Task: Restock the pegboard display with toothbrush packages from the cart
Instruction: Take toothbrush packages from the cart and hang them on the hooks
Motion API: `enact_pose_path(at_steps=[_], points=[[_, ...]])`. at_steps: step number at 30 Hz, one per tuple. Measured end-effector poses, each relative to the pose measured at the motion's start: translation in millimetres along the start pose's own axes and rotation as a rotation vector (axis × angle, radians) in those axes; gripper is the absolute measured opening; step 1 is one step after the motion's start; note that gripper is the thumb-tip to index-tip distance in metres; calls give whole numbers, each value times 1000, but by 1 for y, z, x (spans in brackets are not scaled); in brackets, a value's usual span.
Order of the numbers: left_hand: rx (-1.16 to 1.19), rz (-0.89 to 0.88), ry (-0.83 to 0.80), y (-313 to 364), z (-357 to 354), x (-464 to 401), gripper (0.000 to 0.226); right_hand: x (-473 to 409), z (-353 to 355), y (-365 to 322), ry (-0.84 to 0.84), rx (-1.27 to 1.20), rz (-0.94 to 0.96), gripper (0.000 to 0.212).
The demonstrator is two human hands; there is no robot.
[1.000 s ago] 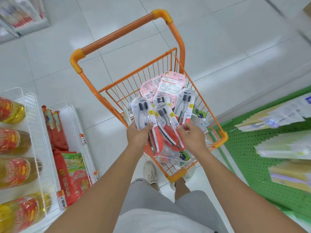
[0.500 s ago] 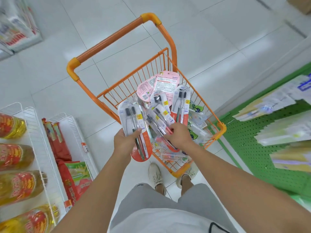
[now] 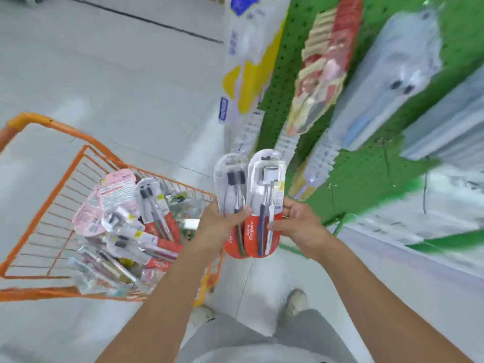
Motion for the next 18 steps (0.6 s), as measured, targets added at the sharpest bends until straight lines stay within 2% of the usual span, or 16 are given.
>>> enact_pose_path(at_steps=[3, 5, 7, 9, 14, 18], points=[[-106, -25, -73, -6, -59, -10, 35, 23, 57, 9, 95, -134, 33, 26], [-166, 1, -90, -18, -97, -14, 41, 35, 102, 23, 214, -203, 27, 24], [-236, 24, -102, -31, -136, -13, 33, 46, 149, 41, 310, -237, 37, 14], [-292, 53, -90, -44, -173, -12, 26, 56, 192, 55, 328, -230, 57, 1], [-298, 79, -65, -63, -236, -18, 29, 78, 269, 65, 344, -177, 131, 10], [-341, 45, -121, -59, -252, -17, 31, 77, 288, 58, 342, -218, 141, 12]])
Point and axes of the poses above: each hand's wrist, its own x-axis away from the middle knuckle, its own z-axis out of the back of the hand, y = z × x, the point moved 7 cm from there along -x, towards the middle knuckle, and after that the axes turned 14 degrees about -z, right-handed, at the moved point
